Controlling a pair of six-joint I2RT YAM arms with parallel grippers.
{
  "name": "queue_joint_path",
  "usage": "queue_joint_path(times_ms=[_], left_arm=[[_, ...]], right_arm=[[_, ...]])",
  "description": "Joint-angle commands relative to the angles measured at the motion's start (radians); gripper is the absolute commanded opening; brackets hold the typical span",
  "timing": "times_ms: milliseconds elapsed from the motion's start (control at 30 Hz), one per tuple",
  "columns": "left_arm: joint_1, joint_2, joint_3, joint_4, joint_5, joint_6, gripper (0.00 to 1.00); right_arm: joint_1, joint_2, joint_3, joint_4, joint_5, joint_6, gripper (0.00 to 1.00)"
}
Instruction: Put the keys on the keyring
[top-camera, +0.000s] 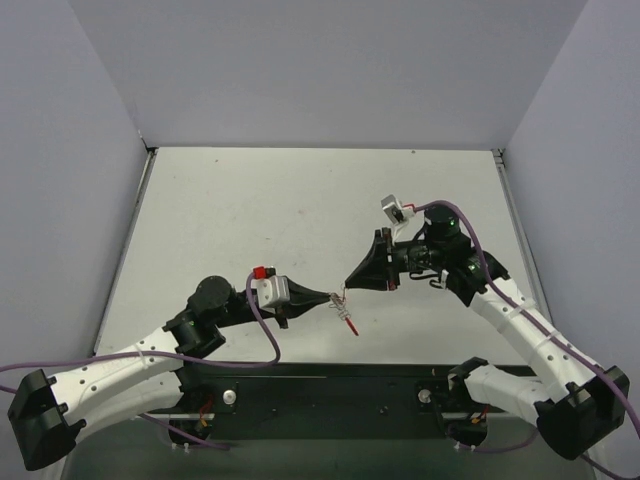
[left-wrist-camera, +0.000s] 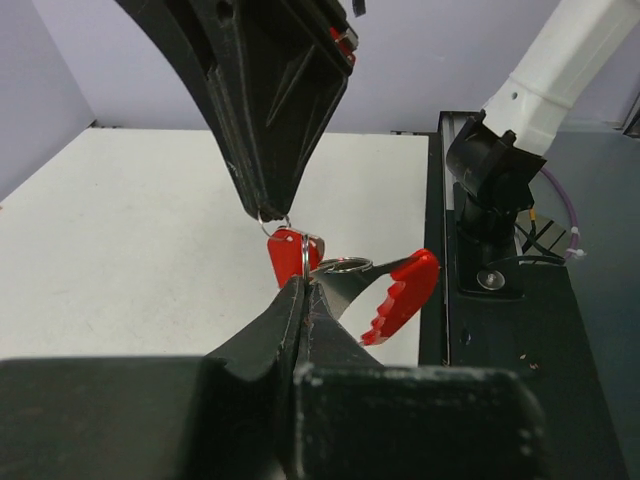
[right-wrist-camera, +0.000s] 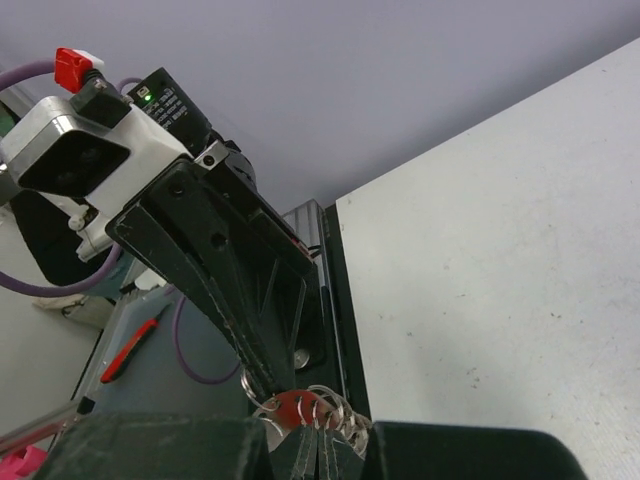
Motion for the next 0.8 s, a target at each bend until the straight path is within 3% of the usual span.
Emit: queue_joint_path(times_ms=[0, 100, 233, 367, 767], left_arm=[[0.006, 0.001, 0.058, 0.1, 0.036, 0.002, 0.0], [0.004, 0.007, 0.055, 0.109, 0.032, 0.006, 0.0], [0.004, 0.013, 0.047, 0.137, 0.026, 0.003, 0.0], [0.006, 0.014, 0.044, 0.142, 0.019, 0.008, 0.0], [0.004, -0.03, 0.029, 0.153, -0.029, 0.016, 0.0]], right_arm=[[0.004, 0.025, 0.06, 0.026, -0.039, 0.019, 0.0], [0.01, 0.028, 0.048, 0.089, -0.036, 0.096, 0.0], [0.012, 0.026, -0.028, 0.323, -0.039, 0.266, 0.0], [0.015, 0.039, -0.051, 0.409, -0.04, 0.346, 0.0], [0.025, 0.049, -0.05, 0.41, -0.071, 0.354, 0.0]])
